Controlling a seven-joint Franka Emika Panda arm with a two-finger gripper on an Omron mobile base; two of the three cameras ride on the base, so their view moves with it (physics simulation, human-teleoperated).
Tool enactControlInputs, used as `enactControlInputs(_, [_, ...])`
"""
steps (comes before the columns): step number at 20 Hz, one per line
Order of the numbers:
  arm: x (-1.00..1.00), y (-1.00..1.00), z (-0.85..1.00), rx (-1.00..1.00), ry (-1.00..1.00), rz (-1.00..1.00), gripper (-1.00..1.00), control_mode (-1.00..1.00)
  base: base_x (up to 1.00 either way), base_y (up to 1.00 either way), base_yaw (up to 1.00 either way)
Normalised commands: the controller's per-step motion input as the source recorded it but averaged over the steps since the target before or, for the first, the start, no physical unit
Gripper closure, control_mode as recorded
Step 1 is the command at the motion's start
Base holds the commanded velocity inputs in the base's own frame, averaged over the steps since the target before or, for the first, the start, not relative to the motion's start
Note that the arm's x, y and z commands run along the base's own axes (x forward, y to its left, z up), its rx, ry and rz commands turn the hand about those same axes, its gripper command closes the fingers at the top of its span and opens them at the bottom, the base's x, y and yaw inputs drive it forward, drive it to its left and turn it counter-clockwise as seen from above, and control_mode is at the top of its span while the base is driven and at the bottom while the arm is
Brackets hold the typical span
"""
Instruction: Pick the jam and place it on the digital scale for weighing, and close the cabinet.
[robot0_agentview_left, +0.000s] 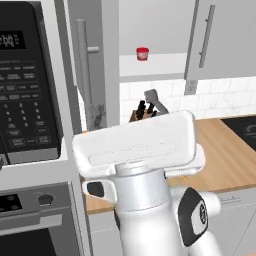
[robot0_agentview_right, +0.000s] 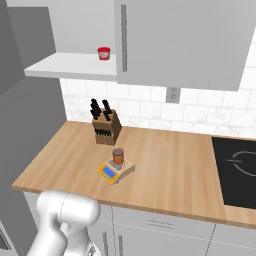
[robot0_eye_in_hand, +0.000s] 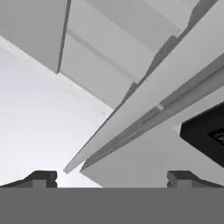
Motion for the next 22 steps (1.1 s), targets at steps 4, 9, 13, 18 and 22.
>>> enactControlInputs(4, [-0.63, 0.42, -0.04, 0.0, -0.47, -0.52, -1.0, -1.0, 0.0, 0.0, 0.0])
enactControlInputs(9, [-0.26, 0.69, -0.18, -0.01, -0.31, -0.45, -1.0, -1.0, 0.0, 0.0, 0.0])
enactControlInputs(13, [0.33, 0.8, -0.48, -0.14, 0.12, -0.35, -1.0, -1.0, 0.0, 0.0, 0.0])
enactControlInputs(18, [0.15, 0.54, -0.95, -0.16, 0.48, -0.24, -1.0, -1.0, 0.0, 0.0, 0.0])
enactControlInputs(22, [0.07, 0.07, -0.94, -0.03, 0.65, -0.12, -1.0, -1.0, 0.0, 0.0, 0.0])
